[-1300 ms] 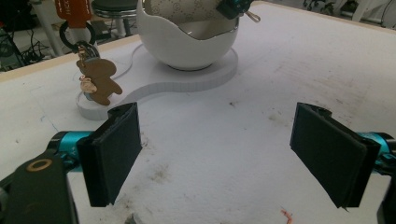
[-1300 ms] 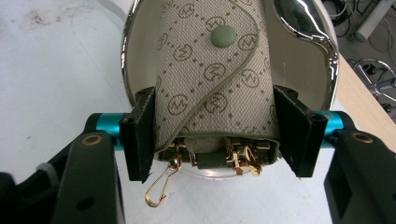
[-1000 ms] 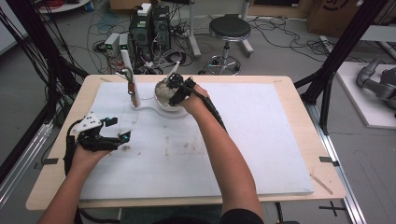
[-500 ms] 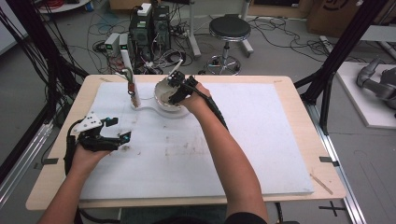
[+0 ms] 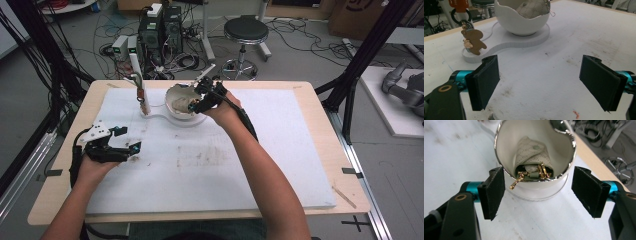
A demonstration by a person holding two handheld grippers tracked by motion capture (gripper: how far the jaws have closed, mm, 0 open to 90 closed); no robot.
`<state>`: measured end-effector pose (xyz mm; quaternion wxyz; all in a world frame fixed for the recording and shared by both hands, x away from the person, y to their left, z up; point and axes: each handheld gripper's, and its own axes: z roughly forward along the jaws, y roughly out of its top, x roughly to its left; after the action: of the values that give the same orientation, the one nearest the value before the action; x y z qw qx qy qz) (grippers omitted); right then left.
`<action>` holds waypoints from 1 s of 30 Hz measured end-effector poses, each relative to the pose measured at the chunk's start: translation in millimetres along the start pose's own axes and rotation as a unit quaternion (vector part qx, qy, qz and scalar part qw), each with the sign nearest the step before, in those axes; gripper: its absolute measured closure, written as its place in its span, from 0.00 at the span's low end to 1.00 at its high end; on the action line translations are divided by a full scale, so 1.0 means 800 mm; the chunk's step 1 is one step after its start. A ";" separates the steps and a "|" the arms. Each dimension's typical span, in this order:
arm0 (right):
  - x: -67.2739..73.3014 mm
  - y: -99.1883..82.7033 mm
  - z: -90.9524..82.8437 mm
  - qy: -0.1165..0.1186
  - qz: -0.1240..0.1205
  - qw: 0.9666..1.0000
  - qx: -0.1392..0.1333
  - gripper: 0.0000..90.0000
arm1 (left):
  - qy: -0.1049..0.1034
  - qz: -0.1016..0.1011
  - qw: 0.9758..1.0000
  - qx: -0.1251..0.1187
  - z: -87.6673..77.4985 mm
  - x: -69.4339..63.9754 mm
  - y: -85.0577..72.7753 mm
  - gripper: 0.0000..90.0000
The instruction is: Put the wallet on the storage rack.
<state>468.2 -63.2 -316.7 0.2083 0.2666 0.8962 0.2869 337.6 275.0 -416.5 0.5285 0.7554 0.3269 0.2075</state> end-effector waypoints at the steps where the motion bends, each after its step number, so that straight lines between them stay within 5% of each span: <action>1: 0.001 -0.005 -0.007 0.000 0.001 1.000 -0.004 0.31 | 0.000 -0.001 1.000 -0.001 0.000 -0.001 0.000 0.18; 17: -0.015 -0.103 -0.075 0.002 0.055 0.996 -0.066 0.28 | -0.005 0.002 1.000 0.005 0.008 -0.005 0.001 0.18; 30: -0.023 -0.190 -0.113 -0.003 0.110 0.986 -0.126 0.25 | -0.011 0.006 1.000 0.008 0.013 -0.009 0.001 0.18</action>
<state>380.4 -216.3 -340.3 0.2105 0.3361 0.8174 0.4177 339.9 262.8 -419.2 0.5249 0.7635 0.3187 0.1997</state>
